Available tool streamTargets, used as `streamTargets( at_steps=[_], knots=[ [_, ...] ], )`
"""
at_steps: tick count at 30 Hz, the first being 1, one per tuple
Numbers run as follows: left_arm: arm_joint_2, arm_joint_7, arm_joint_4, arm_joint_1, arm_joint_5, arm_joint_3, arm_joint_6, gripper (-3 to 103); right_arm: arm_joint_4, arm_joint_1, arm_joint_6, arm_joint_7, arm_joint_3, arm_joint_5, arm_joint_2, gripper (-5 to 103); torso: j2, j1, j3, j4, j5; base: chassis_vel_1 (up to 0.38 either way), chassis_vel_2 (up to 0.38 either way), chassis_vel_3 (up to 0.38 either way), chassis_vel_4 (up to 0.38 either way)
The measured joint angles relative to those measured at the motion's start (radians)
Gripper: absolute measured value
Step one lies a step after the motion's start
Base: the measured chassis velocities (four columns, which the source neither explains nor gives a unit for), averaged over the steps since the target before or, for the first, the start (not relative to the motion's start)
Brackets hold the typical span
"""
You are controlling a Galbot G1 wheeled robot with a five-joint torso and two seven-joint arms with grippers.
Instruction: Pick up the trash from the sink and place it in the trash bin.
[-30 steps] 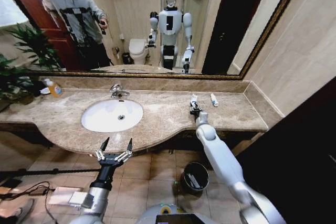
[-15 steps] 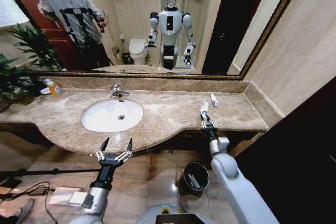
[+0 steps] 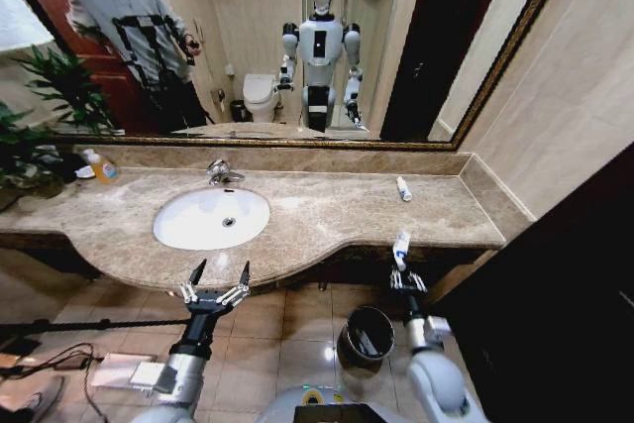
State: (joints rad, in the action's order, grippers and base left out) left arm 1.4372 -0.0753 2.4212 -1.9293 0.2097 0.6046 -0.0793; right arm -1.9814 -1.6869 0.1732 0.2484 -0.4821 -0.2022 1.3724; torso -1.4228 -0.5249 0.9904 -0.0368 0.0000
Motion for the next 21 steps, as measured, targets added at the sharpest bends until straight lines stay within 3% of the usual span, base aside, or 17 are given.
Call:
streamTargets(
  at_steps=[9,16,21],
  knots=[
    [0.000,0.000,0.000,0.000,0.000,0.000,0.000,100,0.171,-0.054,0.067,-0.040,0.024,0.079,0.021,25,0.000,0.000,0.000,0.0001,0.0001,0.000,0.000,0.000,0.000],
    [0.000,0.000,0.000,0.000,0.000,0.000,0.000,100,0.375,0.033,-0.010,-0.154,0.046,0.001,0.008,25,0.000,0.000,0.000,0.0000,-0.0001,0.000,0.000,0.000,0.000],
    [0.000,0.000,0.000,0.000,0.000,0.000,0.000,100,0.554,0.138,-0.009,-0.199,0.047,0.010,0.012,25,0.000,0.000,0.000,0.0000,0.0001,0.000,0.000,0.000,0.000]
  ],
)
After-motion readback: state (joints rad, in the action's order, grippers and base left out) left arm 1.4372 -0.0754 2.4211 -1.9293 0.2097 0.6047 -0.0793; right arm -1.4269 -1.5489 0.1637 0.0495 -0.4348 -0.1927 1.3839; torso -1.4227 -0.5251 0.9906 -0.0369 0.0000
